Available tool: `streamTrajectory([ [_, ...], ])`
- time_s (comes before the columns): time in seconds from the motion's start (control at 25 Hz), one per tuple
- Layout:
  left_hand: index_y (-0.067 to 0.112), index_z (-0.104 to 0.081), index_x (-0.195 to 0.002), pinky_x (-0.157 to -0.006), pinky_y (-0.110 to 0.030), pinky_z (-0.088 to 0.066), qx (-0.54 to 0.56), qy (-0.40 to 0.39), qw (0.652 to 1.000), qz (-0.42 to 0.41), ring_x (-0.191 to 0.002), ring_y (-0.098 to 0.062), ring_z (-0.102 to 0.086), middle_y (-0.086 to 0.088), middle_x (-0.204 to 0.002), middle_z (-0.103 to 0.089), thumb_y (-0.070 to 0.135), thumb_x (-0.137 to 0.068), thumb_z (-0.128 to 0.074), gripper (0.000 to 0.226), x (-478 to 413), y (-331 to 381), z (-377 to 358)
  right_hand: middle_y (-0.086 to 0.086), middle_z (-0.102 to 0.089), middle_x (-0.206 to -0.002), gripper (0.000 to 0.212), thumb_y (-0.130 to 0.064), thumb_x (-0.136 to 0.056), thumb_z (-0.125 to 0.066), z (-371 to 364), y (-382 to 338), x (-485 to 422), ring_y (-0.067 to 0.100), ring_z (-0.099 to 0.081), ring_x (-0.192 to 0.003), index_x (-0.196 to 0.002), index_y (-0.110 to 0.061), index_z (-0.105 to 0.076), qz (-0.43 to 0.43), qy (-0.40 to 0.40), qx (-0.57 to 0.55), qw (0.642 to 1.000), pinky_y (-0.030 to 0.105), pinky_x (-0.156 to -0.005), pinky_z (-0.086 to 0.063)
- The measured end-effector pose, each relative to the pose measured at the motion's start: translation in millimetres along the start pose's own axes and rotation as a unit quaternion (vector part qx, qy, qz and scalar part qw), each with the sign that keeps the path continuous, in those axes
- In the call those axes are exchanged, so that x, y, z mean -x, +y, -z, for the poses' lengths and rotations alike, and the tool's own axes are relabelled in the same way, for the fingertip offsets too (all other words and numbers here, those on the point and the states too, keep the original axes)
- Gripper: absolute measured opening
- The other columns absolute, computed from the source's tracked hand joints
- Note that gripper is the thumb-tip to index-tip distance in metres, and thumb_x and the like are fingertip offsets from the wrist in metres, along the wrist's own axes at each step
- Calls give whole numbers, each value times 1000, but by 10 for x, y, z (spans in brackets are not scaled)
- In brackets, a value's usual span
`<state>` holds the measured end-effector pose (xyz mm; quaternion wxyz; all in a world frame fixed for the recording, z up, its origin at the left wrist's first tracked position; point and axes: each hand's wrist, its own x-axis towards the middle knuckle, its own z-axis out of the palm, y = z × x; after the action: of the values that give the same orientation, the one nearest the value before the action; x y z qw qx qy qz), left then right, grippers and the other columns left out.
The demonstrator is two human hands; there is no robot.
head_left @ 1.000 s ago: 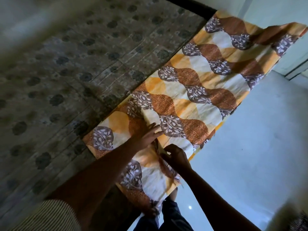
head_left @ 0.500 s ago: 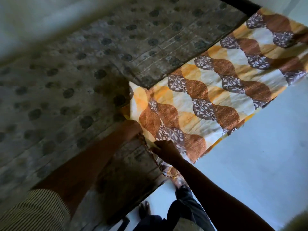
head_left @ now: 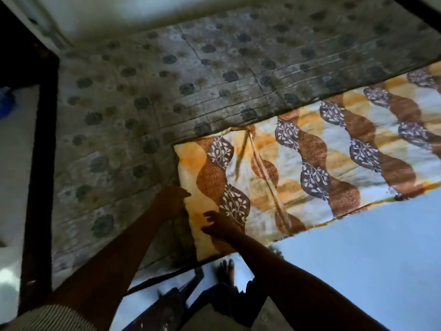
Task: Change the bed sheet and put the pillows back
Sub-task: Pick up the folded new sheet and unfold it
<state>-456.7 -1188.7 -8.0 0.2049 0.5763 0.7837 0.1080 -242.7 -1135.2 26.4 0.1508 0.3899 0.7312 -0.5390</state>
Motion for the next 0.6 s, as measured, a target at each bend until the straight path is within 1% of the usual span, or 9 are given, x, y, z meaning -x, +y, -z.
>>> streamTrajectory([
  [0.04, 12, -70, -99, -75, -34, -57, 33, 11, 999, 15, -88, -26, -69, -16, -98, -70, 22, -84, -54, 24, 141, 79, -25, 11, -54, -130, 47, -24, -92, -56, -38, 7, 47, 24, -55, -114, -136, -14, -43, -5, 3, 6, 1000, 22, -81, -41],
  [0.08, 12, -65, -109, -85, -36, -54, 135, -29, 988, 75, -101, -30, -65, -20, -111, -65, 11, -89, -53, 23, 315, 200, -19, 9, -55, -130, 44, -24, -93, -56, -66, 29, 93, 22, -55, -114, -134, -15, -45, 0, 8, 28, 1000, 20, -80, -39],
  [0.16, 17, -59, -117, -101, -37, -42, 211, -58, 959, 180, -118, -28, -53, -14, -132, -52, 8, -94, -50, 26, 770, 297, -230, 7, -57, -128, 37, -21, -94, -53, -89, 55, 192, 20, -54, -115, -130, -14, -50, 15, 1, 75, 997, 15, -77, -35],
  [0.2, 13, -57, -123, -103, -34, -37, 220, -49, 948, 223, -122, -25, -49, -9, -135, -48, 11, -95, -49, 28, 998, 398, -323, 6, -58, -127, 35, -20, -95, -51, -98, 59, 227, 20, -55, -115, -129, -14, -52, 18, -11, 93, 995, 13, -76, -35],
  [0.28, 8, -48, -133, -102, -30, -34, 259, -8, 915, 309, -126, -25, -46, -9, -139, -46, 18, -96, -49, 38, 1405, 538, -515, 4, -60, -121, 31, -21, -95, -49, -109, 77, 281, 20, -60, -104, -125, -17, -56, 34, -28, 110, 993, 8, -68, -40],
  [0.32, 7, -48, -133, -101, -31, -36, 292, 26, 894, 340, -126, -27, -47, -12, -138, -47, 19, -95, -50, 40, 1661, 673, -577, 1, -61, -117, 29, -23, -96, -48, -152, 71, 324, 17, -63, -94, -123, -19, -57, 52, -41, 130, 989, 6, -63, -42],
  [0.36, 7, -52, -130, -99, -32, -37, 321, 68, 871, 366, -123, -28, -50, -14, -134, -51, 18, -95, -51, 37, 1925, 771, -669, -1, -62, -114, 28, -27, -96, -47, -222, 82, 338, 14, -63, -87, -121, -22, -58, 71, -51, 172, 981, 8, -65, -44],
  [0.48, 10, -70, -101, -97, -34, -35, 373, 204, 772, 471, -112, -27, -56, -24, -118, -59, 21, -89, -55, 22, 2627, 1081, -972, 7, -64, -117, 29, -26, -95, -47, -496, 38, 408, 20, -61, -102, -118, -17, -63, 144, -114, 229, 956, 30, -88, -45],
  [0.6, -14, -55, -115, -99, -33, -32, 421, 323, 635, 562, -120, -33, -49, -30, -127, -51, 0, -87, -57, 31, 3135, 1434, -1281, 5, -61, -125, 31, -23, -94, -50, -857, 50, 477, 21, -57, -114, -121, -13, -61, 154, -196, 238, 939, 24, -92, -42],
])
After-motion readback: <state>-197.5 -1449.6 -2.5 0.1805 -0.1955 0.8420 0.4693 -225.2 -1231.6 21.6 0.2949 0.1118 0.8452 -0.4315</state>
